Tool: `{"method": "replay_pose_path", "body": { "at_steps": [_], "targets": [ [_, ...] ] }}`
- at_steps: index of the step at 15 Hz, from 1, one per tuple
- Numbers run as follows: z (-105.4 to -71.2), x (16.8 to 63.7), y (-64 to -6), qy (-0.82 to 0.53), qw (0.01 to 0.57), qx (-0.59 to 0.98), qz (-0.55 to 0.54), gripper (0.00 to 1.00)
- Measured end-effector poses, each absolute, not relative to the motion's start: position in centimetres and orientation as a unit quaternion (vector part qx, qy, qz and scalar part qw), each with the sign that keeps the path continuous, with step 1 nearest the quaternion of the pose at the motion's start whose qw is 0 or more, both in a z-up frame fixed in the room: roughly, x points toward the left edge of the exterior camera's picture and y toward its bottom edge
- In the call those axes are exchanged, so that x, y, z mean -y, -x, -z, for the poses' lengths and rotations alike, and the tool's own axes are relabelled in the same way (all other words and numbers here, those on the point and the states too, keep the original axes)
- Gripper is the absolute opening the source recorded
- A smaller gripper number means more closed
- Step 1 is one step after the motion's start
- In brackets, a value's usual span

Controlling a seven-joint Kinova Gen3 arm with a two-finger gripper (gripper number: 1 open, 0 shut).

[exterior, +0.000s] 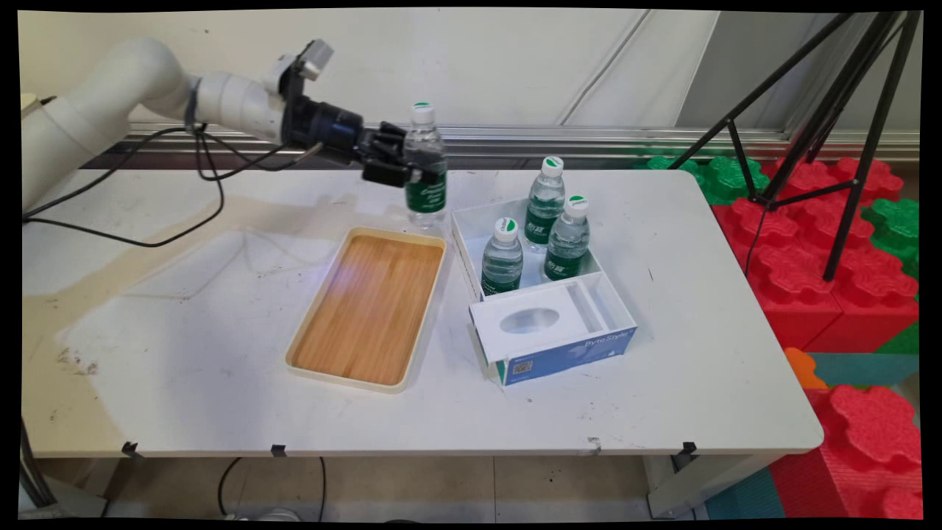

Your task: Place the picked object on the tray

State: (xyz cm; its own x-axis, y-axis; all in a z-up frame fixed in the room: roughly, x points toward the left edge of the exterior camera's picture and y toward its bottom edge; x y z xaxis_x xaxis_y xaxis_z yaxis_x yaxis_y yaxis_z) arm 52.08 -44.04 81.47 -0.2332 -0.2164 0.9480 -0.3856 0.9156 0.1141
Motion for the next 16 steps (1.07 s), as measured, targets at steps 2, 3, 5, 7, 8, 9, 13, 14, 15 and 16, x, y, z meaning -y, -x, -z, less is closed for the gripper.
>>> {"method": "replay_pose_path", "body": {
  "at_steps": [2, 3, 5, 7, 8, 9, 13, 14, 15, 16],
  "targets": [
    [-81.3, 42.9, -53.6, -0.19, 0.579, 0.79, -0.068, 0.0],
    [-81.1, 42.5, -54.1, -0.189, 0.576, 0.793, -0.066, 0.0],
    [-80.8, 41.9, -54.9, -0.186, 0.57, 0.798, -0.063, 0.0],
    [-80.3, 41.3, -55.6, -0.183, 0.565, 0.802, -0.061, 0.0],
    [-80.2, 41.1, -55.8, -0.183, 0.563, 0.804, -0.06, 0.0],
    [-79.9, 40.9, -56.1, -0.182, 0.561, 0.806, -0.059, 0.0],
    [-78.6, 40.5, -56.5, -0.18, 0.554, 0.811, -0.06, 0.0],
    [-78.2, 40.5, -56.5, -0.18, 0.553, 0.811, -0.061, 0.0],
    [-77.9, 40.6, -56.5, -0.18, 0.552, 0.812, -0.062, 0.0],
    [-77.5, 40.7, -56.4, -0.18, 0.552, 0.812, -0.063, 0.0]
  ]
}}
